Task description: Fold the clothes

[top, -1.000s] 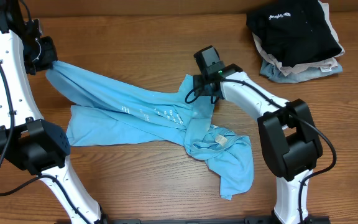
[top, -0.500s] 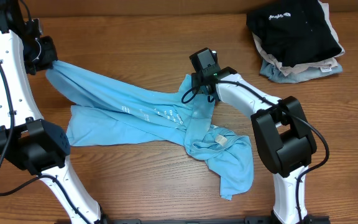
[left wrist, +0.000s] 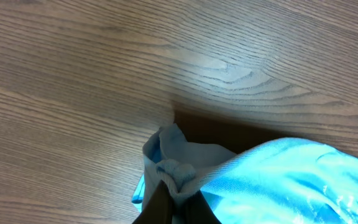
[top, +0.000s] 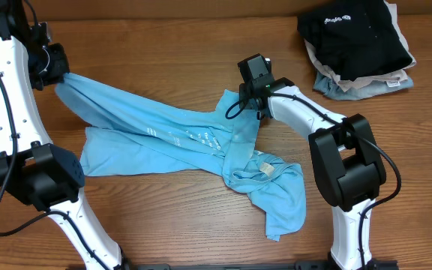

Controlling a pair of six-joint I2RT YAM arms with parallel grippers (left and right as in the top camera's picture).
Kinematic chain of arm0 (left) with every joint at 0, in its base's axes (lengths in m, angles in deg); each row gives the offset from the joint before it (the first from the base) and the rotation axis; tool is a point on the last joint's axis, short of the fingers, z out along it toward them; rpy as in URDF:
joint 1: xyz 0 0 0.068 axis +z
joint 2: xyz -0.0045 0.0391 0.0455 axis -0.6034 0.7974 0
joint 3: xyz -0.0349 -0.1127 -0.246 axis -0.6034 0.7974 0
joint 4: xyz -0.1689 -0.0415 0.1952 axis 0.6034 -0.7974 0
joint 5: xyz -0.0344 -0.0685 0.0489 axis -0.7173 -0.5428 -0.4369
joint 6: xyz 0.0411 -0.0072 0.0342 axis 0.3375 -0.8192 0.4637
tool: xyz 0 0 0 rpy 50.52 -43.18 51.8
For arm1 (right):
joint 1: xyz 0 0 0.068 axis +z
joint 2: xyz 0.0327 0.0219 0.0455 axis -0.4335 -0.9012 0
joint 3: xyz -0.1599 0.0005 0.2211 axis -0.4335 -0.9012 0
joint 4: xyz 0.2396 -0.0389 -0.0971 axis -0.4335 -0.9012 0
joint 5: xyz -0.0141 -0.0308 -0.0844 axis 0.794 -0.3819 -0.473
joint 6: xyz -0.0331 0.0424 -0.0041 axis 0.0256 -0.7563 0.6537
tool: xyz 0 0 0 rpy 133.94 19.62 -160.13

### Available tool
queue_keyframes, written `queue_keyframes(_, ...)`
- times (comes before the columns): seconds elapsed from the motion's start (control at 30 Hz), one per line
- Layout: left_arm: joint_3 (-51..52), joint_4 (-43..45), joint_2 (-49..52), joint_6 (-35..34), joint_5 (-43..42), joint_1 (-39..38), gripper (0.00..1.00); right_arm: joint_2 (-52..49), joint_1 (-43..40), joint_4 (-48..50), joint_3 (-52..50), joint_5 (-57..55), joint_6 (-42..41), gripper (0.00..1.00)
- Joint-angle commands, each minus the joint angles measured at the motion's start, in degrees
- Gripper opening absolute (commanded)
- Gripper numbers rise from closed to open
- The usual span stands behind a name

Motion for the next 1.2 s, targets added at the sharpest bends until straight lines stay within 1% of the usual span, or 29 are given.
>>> queue_keyframes(0.0, 0.2, 0.24, -0.85, 1.25, -0.68, 0.31, 0.04, -0.15, 0.68, 0.94, -0.07, 2.01, -0.5, 0.5)
queue_keyframes(0.3, 0.2, 0.26, -0.85, 1.25, -0.68, 0.31, 0.04, -0.28, 1.03, 1.9, -0.07, 2.05, -1.99, 0.5)
queue_keyframes(0.6, 0.2, 0.26, -0.85, 1.25, -0.66, 0.31, 0.04, -3.85, 1.03, -0.04, -0.07, 2.21, -2.62, 0.49)
queue_keyframes(0.7, 0.2, 0.31, -0.85, 1.27, -0.63, 0.31, 0.04, -3.78, 1.01, -0.85, 0.22, 1.95, -2.62, 0.44)
queue_keyframes(0.77, 0.2, 0.31, -0.85, 1.27, -0.61, 0.31, 0.04, -3.78, 1.01, -1.62, 0.9, 1.95, -2.67, 0.38)
queue_keyframes(0.87, 0.2, 0.35, -0.85, 1.27, -0.59, 0.31, 0.04, -3.04, 0.76, -4.17, 2.86, 1.97, -2.82, 0.21)
queue_keyframes(0.97, 0.17, 0.61, -0.85, 1.27, -0.59, 0.33, 0.04, -1.46, 0.2, -6.54, 4.9, 1.97, -2.8, 0.08)
queue_keyframes(1.07, 0.17, 0.57, -0.87, 1.27, -0.61, 0.33, 0.04, 0.87, -0.42, -9.53, 7.69, 1.97, -2.78, 0.04)
queue_keyframes(1.17, -0.22, 0.37, -1.01, 1.27, -0.63, 0.33, 0.04, 3.89, -1.29, -13.31, 10.69, 1.97, -2.75, 0.04)
